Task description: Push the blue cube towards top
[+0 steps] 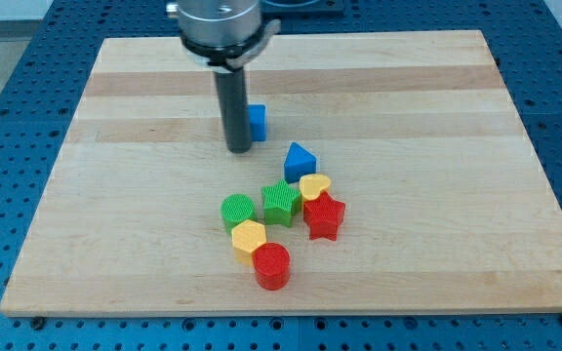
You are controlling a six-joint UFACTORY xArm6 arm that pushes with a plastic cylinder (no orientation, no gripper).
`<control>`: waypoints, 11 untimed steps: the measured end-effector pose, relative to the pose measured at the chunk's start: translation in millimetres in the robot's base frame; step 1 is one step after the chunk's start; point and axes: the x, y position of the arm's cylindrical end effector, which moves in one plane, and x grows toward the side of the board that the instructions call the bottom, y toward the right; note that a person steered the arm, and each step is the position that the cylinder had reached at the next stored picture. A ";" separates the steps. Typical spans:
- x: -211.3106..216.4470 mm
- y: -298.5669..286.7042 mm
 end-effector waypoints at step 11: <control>-130.1 82.5</control>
